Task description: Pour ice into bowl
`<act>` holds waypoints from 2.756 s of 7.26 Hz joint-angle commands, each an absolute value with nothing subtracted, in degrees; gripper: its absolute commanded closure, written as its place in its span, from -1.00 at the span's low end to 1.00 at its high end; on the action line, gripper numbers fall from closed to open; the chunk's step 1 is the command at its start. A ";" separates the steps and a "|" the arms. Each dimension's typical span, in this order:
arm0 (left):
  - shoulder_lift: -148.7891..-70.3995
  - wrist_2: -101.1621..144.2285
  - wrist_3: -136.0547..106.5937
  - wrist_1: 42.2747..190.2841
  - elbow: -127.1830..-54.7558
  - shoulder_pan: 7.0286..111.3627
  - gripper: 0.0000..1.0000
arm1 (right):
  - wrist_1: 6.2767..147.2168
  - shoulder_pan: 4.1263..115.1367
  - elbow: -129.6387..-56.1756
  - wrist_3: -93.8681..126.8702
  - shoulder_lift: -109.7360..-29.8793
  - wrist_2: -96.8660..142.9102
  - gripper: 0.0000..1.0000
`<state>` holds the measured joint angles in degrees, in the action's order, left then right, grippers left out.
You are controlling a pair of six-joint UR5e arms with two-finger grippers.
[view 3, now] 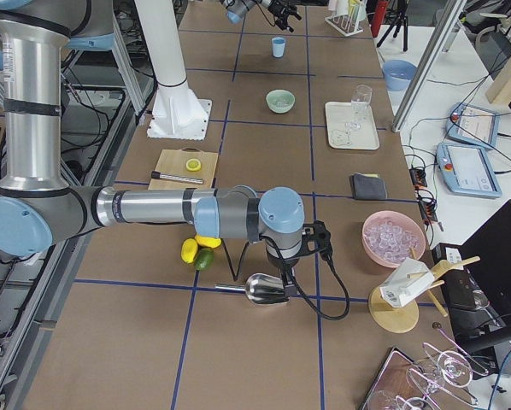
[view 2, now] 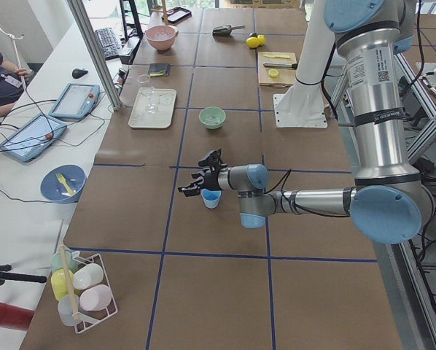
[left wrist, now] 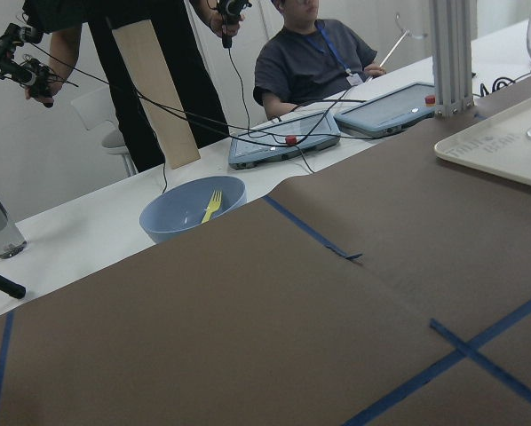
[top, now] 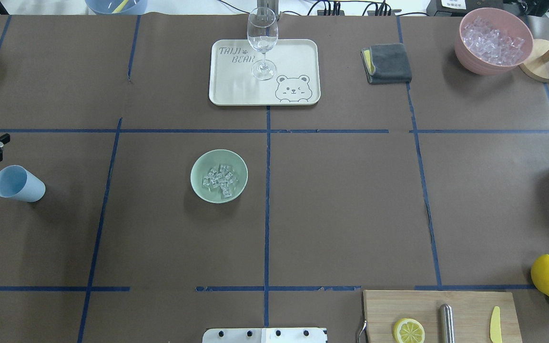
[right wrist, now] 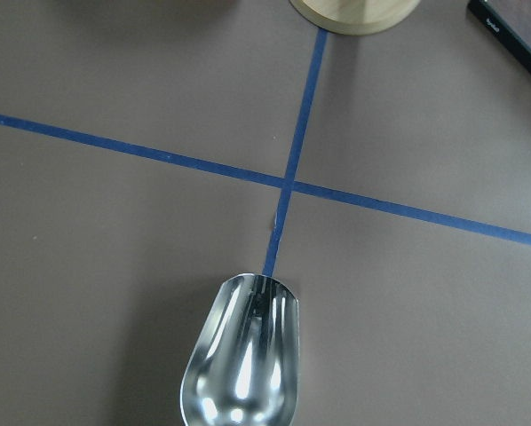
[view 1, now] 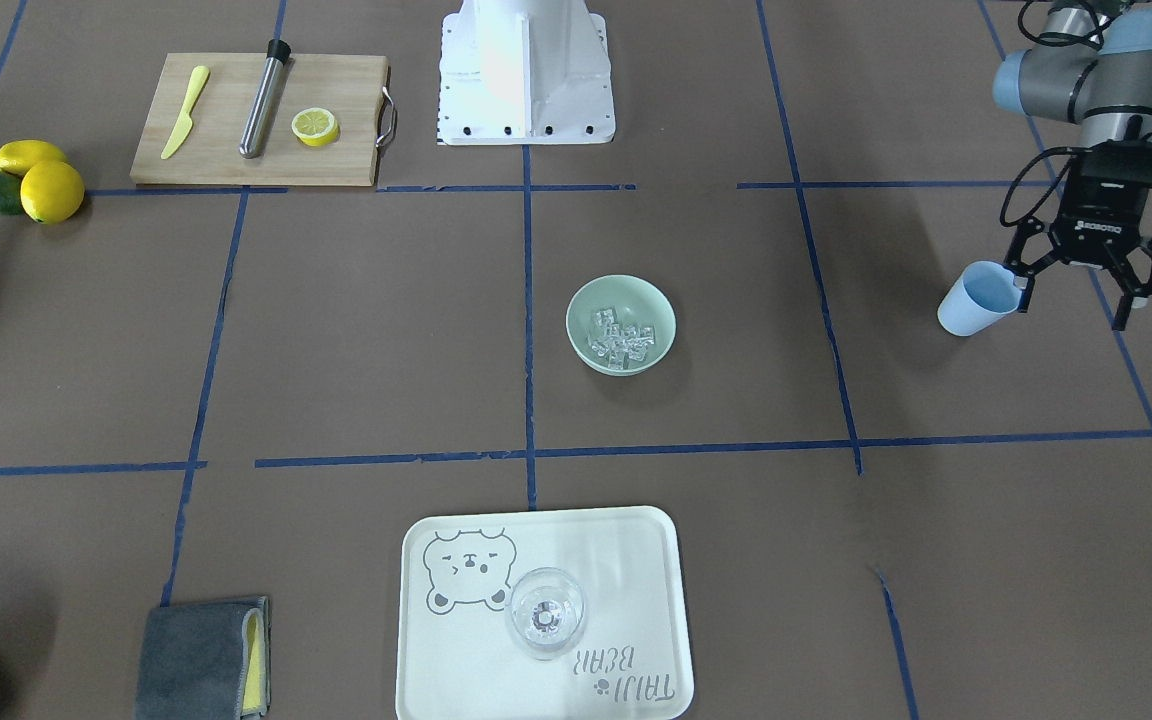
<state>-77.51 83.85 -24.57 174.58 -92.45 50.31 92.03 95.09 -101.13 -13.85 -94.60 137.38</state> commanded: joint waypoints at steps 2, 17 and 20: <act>-85.13 113.12 -19.51 139.25 -98.17 72.53 -1.00 | 91.93 86.70 -110.88 -3.25 -93.61 139.04 -1.00; -88.15 133.59 3.78 86.66 -98.88 91.85 -1.00 | 85.52 28.66 -84.08 75.85 -38.19 105.57 -1.00; -88.15 133.68 3.78 86.66 -99.05 91.85 -1.00 | 85.43 25.67 -77.26 76.46 -35.16 102.31 -0.92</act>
